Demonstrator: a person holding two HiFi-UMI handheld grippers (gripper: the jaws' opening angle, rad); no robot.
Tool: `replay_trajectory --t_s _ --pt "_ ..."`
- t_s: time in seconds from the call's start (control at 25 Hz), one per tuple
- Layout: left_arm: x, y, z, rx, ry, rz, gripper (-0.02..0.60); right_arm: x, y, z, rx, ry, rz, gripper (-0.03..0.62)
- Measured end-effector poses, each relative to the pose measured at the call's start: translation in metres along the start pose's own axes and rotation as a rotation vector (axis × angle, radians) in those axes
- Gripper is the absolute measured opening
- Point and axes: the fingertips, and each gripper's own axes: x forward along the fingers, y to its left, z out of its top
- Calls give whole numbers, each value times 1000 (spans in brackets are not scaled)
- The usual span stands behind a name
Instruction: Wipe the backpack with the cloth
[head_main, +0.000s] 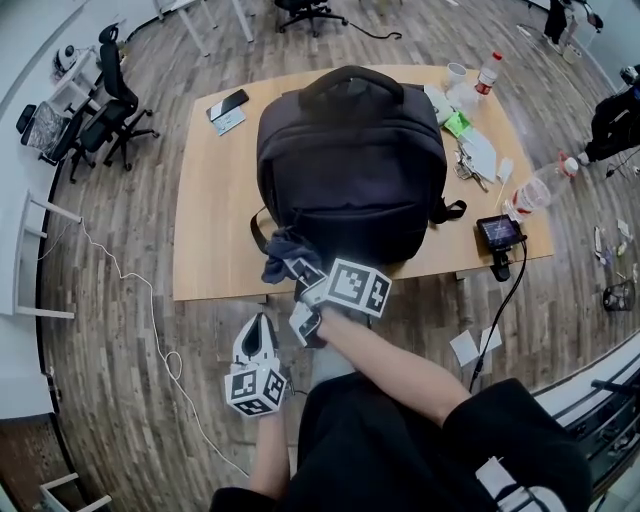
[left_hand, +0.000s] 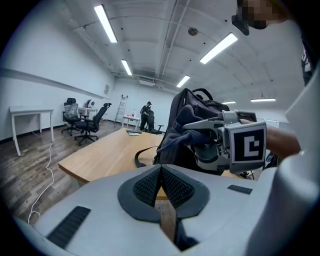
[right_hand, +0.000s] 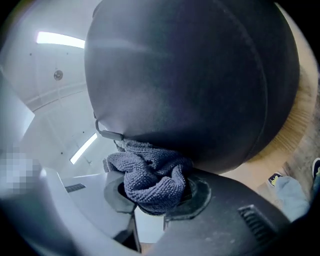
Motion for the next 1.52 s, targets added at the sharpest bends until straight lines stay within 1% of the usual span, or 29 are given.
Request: replay_trajectory --t_s 0.2,0.36,0.44,0.56,0.72,0.84,0.92,0.96,1.0,1.04,1.08,1.16,1.2,1.24,1.28,1.32,1.4,1.52 --pt "11 -14 -2 20 13 -35 17 -30 2 25 -7 -12 20 115" --pt "29 -26 9 67 -13 -101 17 -56 9 49 -61 -30 33 115" --pt "48 -29 19 107 -29 -135 17 -69 8 59 -68 -41 31 115" --pt "82 -34 33 164 -33 -169 18 -88 2 72 -94 -61 18 115" --pt "124 -49 51 279 -32 -234 18 -111 -3 90 -98 -96 1 115" --pt "135 -53 60 364 -46 -250 17 -128 -6 104 -119 -118 -23 115" --pt "135 -55 63 430 -53 -277 17 -140 -7 117 -165 -133 -50 115" --pt "134 -59 62 459 -52 -299 17 -148 -7 124 -213 -143 -75 115" --pt "133 -63 61 484 -49 -325 17 -155 -7 133 -287 -158 -108 115" --pt "131 -67 58 504 -46 -352 15 -162 -7 143 -397 -179 -150 115" --pt "130 -72 56 521 -42 -381 15 -169 -6 155 -547 -203 -201 115" --pt "127 -84 51 545 -39 -434 15 -178 2 177 -915 -248 -312 115" --pt "126 -89 48 553 -38 -448 15 -180 8 185 -1090 -264 -361 116" --pt "125 -92 47 555 -38 -448 15 -180 13 190 -1237 -271 -400 117" --pt "124 -94 46 549 -40 -438 15 -177 18 192 -1353 -270 -429 117" --pt "124 -93 45 533 -43 -422 15 -173 22 192 -1441 -267 -452 117" --pt "124 -91 45 487 -48 -397 15 -165 30 188 -1565 -263 -481 117" --pt "123 -90 43 427 -42 -370 15 -150 43 176 -1675 -226 -475 117"
